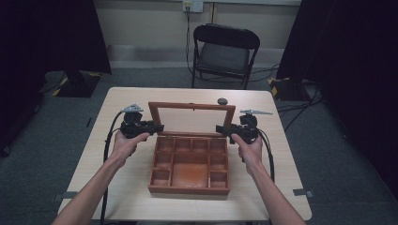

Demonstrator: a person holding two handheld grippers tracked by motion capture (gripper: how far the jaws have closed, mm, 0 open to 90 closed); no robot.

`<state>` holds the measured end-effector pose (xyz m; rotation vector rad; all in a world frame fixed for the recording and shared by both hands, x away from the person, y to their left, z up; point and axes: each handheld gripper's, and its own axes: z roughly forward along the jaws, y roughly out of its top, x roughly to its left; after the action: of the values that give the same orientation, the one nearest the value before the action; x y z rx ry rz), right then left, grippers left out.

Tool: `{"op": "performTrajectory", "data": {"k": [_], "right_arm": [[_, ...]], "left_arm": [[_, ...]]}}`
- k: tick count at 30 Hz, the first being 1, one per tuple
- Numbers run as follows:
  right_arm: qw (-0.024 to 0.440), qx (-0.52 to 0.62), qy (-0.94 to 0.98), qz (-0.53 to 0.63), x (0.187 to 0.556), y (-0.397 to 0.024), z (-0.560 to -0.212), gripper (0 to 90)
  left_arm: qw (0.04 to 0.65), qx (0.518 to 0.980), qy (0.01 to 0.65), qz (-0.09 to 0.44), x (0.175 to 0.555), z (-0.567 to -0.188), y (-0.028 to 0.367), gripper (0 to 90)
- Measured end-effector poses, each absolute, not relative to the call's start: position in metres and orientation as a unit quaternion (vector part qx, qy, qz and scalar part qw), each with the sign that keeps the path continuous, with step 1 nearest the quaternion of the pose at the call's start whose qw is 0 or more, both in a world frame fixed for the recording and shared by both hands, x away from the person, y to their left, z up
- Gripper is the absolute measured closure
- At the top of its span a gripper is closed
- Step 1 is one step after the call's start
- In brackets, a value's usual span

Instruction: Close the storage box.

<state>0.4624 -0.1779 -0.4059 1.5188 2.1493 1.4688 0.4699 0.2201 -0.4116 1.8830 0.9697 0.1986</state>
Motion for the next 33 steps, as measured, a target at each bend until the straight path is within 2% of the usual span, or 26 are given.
{"op": "performTrajectory", "data": {"k": [12,18,20,23,33], "right_arm": [[0.074,0.495,0.713,0.490,0.449,-0.183,-0.403,33.1],[0.076,0.493,0.715,0.491,0.444,-0.186,-0.402,32.7],[0.079,0.487,0.720,0.488,0.442,-0.183,-0.402,36.3],[0.094,0.484,0.725,0.481,0.438,-0.180,-0.403,36.2],[0.082,0.480,0.739,0.465,0.427,-0.181,-0.407,35.3]], "left_arm": [[0.488,0.774,0.395,0.081,0.459,-0.411,0.220,52.4],[0.490,0.773,0.395,0.078,0.455,-0.411,0.220,48.8],[0.495,0.770,0.397,0.072,0.454,-0.410,0.221,46.2],[0.496,0.768,0.399,0.077,0.449,-0.409,0.220,43.7],[0.481,0.781,0.394,0.059,0.440,-0.411,0.222,40.8]]}}
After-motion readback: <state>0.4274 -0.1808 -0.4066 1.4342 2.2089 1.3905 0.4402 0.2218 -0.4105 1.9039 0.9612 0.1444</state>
